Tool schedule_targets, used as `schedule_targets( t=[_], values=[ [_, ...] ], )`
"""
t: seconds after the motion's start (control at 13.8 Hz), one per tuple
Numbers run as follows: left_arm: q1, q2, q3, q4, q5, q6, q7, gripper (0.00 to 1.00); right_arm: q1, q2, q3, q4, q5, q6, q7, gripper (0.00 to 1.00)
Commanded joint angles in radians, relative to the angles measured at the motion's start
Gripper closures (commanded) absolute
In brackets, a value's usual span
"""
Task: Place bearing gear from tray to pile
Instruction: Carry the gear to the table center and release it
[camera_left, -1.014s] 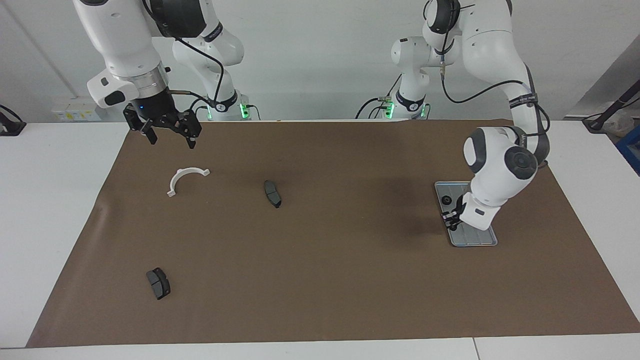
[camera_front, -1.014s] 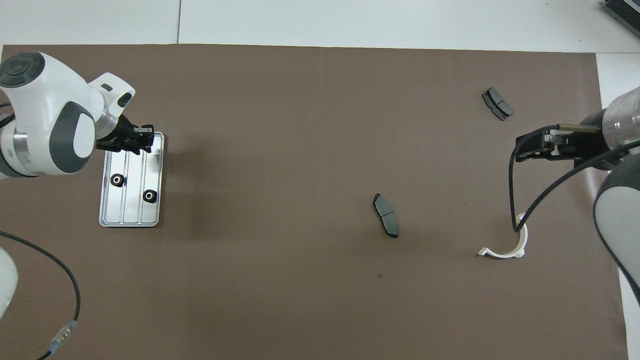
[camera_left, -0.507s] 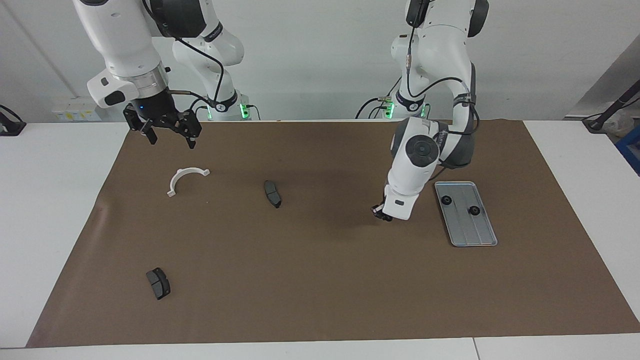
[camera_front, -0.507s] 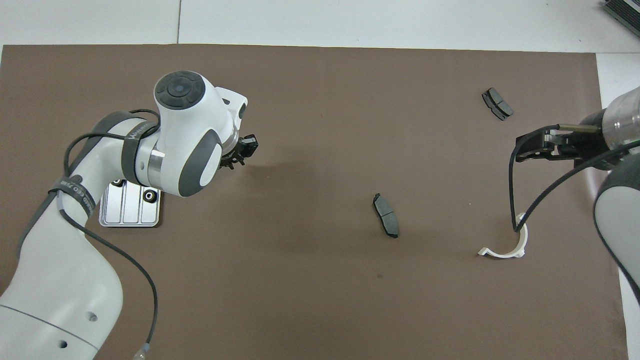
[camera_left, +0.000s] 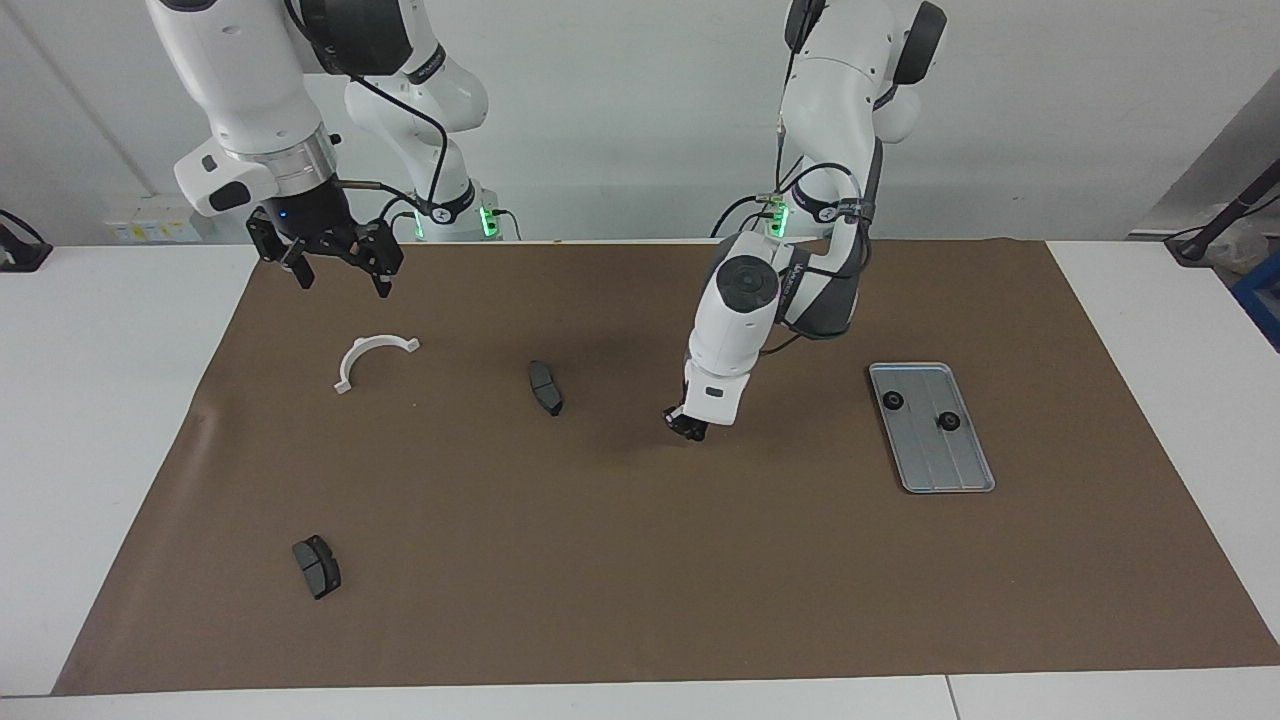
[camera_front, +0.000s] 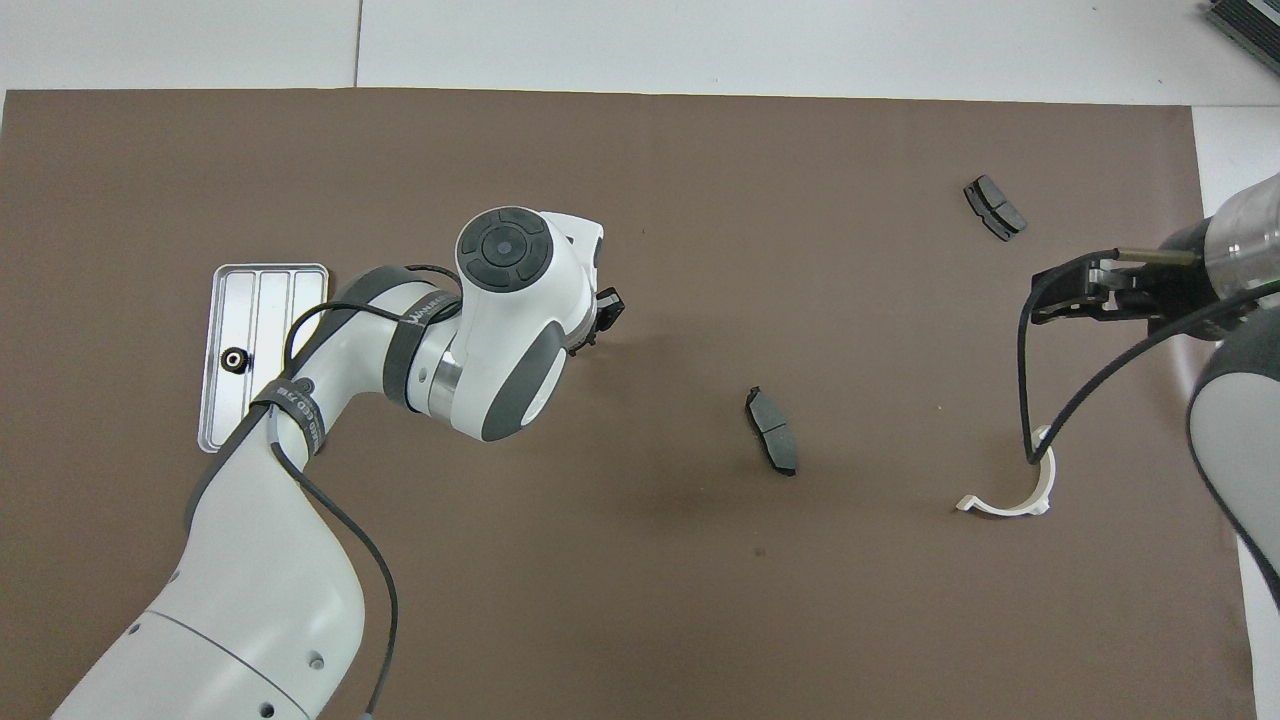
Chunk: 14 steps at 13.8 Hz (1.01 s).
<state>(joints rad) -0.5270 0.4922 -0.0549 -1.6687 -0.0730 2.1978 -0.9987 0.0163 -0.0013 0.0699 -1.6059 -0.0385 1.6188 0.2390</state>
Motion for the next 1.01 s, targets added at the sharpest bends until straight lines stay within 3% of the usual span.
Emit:
schedule_targets(
  t=[0.0, 0.07, 0.29, 0.51, 0.72, 0.94],
  values=[
    [-0.013, 0.003, 0.018, 0.012, -0.017, 0.01, -0.008, 0.45, -0.018, -0.002, 0.007, -0.002, 0.028, -0.005, -0.033, 0.0],
    [-0.013, 0.002, 0.018, 0.013, -0.016, 0.007, -0.003, 0.35, -0.018, -0.002, 0.007, -0.003, 0.028, -0.005, -0.033, 0.0],
    [-0.013, -0.009, 0.02, 0.017, -0.01, -0.006, 0.003, 0.2, -0.018, -0.002, 0.007, -0.003, 0.028, -0.005, -0.033, 0.0],
    [0.024, -0.041, 0.029, 0.062, -0.005, -0.091, 0.043, 0.22, -0.018, -0.002, 0.007, -0.003, 0.028, -0.005, -0.033, 0.0],
    [0.166, -0.06, 0.027, 0.131, -0.011, -0.228, 0.234, 0.24, -0.019, -0.003, 0.004, -0.002, 0.028, -0.019, -0.038, 0.0],
    [0.309, -0.069, 0.029, 0.127, -0.017, -0.24, 0.496, 0.24, 0.008, -0.003, 0.008, -0.005, 0.026, -0.005, -0.02, 0.0]
  ],
)
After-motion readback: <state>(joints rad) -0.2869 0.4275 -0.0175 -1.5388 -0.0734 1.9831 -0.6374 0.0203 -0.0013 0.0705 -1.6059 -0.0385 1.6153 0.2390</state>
